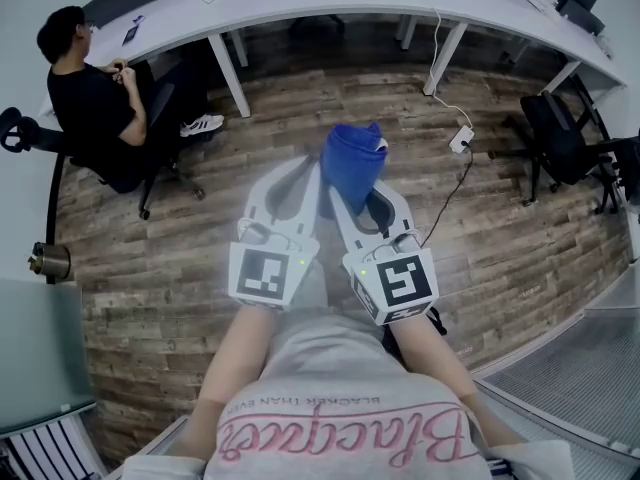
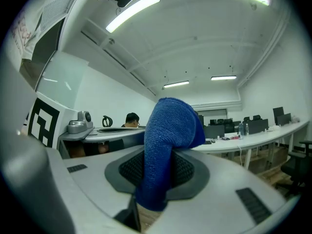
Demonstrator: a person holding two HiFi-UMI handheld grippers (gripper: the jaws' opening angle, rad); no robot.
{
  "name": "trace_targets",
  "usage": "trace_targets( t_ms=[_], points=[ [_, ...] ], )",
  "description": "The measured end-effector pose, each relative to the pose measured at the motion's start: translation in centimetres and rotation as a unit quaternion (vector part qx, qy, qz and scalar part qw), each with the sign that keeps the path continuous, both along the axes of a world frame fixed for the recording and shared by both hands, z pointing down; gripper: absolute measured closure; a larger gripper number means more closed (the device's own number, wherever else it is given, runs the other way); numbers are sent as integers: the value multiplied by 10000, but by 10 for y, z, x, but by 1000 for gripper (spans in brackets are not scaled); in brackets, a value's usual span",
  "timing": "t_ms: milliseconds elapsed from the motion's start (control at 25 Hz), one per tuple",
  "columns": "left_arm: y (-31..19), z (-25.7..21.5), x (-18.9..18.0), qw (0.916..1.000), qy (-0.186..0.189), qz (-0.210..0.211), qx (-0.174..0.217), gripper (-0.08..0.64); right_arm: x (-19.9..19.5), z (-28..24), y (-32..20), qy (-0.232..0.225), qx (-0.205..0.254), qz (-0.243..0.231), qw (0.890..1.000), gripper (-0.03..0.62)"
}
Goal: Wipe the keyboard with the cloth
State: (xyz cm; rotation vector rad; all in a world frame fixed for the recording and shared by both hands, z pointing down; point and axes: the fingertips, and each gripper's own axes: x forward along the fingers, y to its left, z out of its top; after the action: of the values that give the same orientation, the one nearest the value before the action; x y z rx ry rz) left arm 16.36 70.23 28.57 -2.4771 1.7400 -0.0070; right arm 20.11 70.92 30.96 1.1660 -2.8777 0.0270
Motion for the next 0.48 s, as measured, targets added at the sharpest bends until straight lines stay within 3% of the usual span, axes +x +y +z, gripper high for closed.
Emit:
trace_targets(
  t_ms=[480],
  points=[
    [-126,2,-58,9997,124,223,-23,554,-59,0,-122,30,-4,32,10000,494]
  ],
)
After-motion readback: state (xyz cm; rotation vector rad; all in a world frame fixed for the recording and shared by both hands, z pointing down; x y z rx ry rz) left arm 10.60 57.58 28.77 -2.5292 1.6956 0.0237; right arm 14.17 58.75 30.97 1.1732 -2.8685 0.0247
